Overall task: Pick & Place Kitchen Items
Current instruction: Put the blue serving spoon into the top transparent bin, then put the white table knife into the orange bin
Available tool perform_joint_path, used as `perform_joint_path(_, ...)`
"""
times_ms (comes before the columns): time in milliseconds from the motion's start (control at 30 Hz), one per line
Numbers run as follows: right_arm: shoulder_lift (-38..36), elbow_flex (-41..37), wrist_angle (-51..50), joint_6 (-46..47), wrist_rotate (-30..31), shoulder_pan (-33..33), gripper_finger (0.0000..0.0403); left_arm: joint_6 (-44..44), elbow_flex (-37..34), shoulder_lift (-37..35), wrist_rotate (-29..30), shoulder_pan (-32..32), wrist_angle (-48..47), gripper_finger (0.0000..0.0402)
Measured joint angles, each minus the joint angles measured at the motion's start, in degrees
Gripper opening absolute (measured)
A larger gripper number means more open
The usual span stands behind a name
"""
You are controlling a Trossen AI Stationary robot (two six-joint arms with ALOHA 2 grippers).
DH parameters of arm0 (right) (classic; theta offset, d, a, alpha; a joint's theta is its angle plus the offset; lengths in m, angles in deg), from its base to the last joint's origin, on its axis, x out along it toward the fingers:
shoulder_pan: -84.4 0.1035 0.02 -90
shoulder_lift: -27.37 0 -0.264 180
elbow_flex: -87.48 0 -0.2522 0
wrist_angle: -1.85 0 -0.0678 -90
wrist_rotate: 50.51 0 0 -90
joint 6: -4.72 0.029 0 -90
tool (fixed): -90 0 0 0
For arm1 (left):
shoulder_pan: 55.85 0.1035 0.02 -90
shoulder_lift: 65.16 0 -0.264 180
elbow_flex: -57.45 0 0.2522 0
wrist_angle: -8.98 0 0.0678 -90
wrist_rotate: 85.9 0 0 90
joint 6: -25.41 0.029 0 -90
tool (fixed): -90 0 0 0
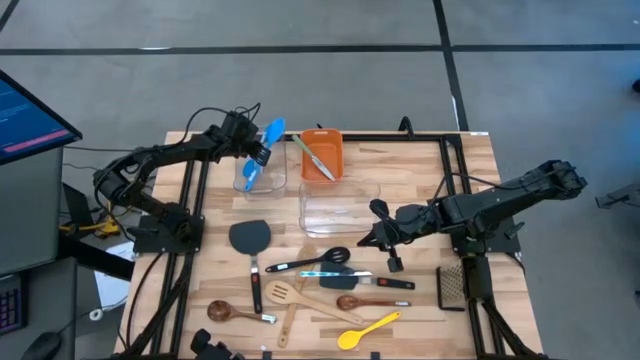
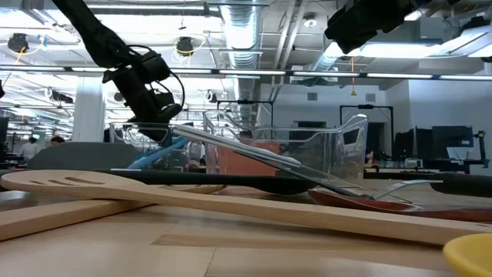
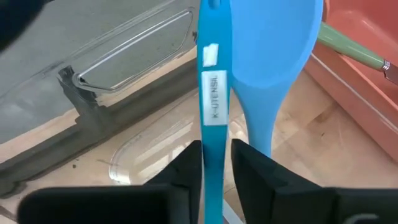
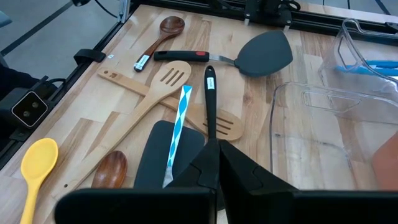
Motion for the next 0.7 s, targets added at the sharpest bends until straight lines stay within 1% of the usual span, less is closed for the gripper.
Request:
perform_joint_path(300,0.0,0.0,0.0,0.0,0.0,0.0,0.0,0.0,0.0,0.0,0.0,0.0,0.9,0.0126)
perform_joint_path(533,0.0,0.0,0.0,0.0,0.0,0.0,0.0,-0.7,0.0,-0.1,-0.1,-0.1,3.2,0.013)
perform_joint_path(700,0.0,0.0,0.0,0.0,0.0,0.0,0.0,-1.0,0.0,-2.5,-0.8,-0.3,3.2,0.0125)
